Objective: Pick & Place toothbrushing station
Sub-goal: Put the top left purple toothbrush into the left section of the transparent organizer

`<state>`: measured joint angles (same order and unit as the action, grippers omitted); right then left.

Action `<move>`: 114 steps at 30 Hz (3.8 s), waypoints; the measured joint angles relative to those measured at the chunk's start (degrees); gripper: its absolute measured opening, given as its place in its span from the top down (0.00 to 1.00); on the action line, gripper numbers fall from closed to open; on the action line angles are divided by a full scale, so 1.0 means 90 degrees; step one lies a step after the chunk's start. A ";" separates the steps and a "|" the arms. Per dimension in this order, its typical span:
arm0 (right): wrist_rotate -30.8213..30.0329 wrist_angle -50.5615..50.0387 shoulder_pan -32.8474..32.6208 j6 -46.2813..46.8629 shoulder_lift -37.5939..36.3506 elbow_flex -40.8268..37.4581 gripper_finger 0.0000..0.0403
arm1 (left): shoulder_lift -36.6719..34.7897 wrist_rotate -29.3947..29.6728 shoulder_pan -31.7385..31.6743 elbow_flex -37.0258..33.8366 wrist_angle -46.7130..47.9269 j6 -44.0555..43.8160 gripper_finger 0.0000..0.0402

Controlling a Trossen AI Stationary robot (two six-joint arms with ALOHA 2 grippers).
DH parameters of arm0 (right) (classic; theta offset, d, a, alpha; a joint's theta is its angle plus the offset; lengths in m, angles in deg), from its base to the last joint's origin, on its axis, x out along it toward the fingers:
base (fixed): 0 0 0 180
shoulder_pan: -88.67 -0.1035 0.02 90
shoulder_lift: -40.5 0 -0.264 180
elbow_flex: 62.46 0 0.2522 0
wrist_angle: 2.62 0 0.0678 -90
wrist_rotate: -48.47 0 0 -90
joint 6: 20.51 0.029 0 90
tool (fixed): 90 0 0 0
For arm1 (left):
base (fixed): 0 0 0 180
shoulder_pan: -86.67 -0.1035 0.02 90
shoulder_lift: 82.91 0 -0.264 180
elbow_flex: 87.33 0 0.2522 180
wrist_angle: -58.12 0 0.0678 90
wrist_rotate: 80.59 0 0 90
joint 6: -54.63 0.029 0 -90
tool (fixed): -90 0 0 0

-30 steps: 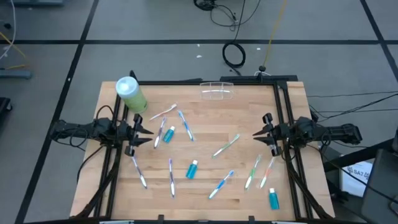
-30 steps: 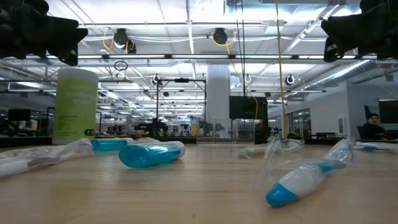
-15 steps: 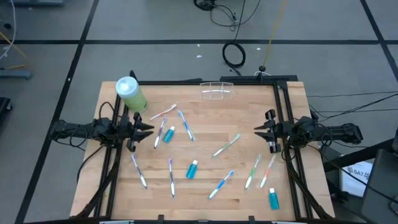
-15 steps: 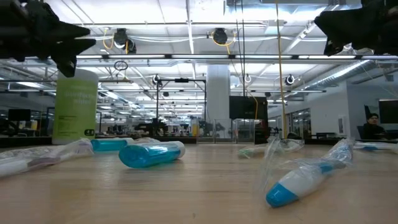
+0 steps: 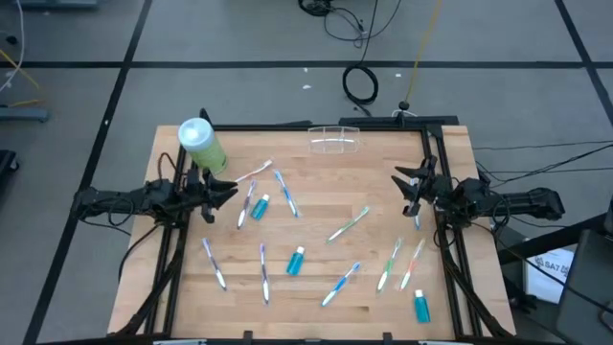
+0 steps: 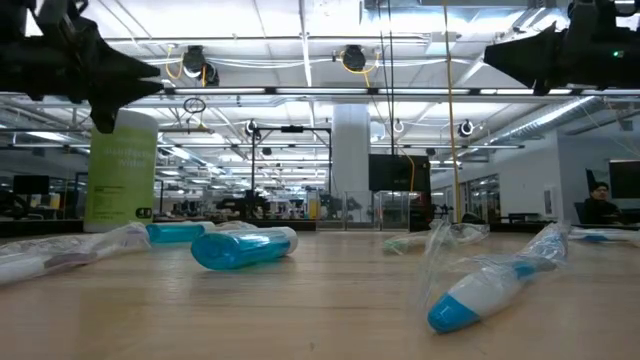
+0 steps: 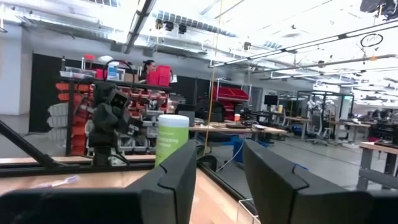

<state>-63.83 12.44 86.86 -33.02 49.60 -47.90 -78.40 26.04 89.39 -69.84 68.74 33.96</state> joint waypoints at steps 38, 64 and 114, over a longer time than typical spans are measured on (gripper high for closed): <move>0.0005 0.0153 0.0000 0.0151 0.0095 0.0001 0.71 | 0.4833 0.0481 -0.0561 0.1541 0.0911 -0.0599 0.70; 0.0005 0.0149 -0.0002 0.0151 0.0095 0.0000 0.71 | 0.6259 0.0484 -0.1213 0.1522 0.1067 -0.1287 0.53; 0.0003 -0.0397 -0.0002 0.1147 0.2581 0.0695 0.72 | 0.7375 0.0158 -0.1520 0.1519 0.0843 -0.1475 0.58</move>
<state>-63.80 8.86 86.85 -22.70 72.82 -41.65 -12.02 27.46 75.71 -56.16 76.33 20.68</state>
